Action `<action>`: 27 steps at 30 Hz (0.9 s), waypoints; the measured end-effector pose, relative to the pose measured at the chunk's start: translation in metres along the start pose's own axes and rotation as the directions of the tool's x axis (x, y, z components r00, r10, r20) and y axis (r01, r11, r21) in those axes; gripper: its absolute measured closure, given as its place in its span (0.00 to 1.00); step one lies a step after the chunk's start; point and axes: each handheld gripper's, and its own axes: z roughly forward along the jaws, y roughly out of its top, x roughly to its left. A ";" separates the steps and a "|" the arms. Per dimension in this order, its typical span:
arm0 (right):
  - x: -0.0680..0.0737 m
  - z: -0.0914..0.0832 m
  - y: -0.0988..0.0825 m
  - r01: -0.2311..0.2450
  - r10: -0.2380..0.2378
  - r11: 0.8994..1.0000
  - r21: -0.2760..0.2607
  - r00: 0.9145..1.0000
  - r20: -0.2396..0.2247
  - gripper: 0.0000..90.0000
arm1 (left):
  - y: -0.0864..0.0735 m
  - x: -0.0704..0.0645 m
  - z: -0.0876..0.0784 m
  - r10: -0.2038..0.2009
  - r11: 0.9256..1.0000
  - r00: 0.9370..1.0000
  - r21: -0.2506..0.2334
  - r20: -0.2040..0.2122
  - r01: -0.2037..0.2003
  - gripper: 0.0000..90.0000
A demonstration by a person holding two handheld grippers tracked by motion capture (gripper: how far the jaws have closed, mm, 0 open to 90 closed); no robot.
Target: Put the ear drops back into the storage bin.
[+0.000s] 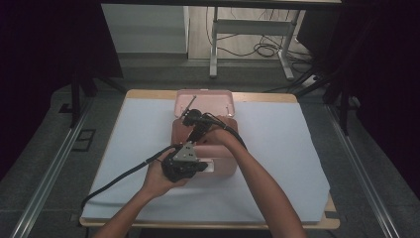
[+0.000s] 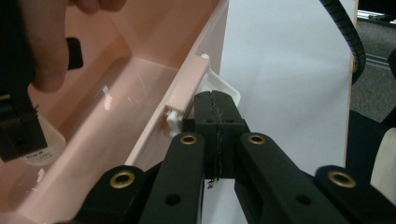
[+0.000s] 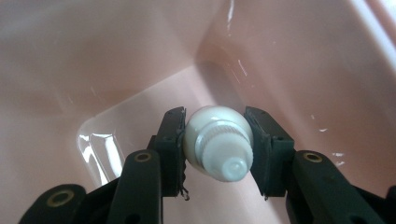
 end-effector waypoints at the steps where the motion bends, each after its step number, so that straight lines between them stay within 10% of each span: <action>1: 0.000 0.002 0.001 0.006 -0.006 1.000 -0.001 1.000 0.003 0.67 | 0.000 0.000 0.000 0.001 1.000 1.000 -0.001 0.000 -0.001 1.00; 27: 0.010 0.036 0.011 0.036 -0.036 0.998 0.058 0.999 -0.003 0.67 | -0.001 -0.001 0.000 -0.003 1.000 1.000 -0.011 0.001 0.003 1.00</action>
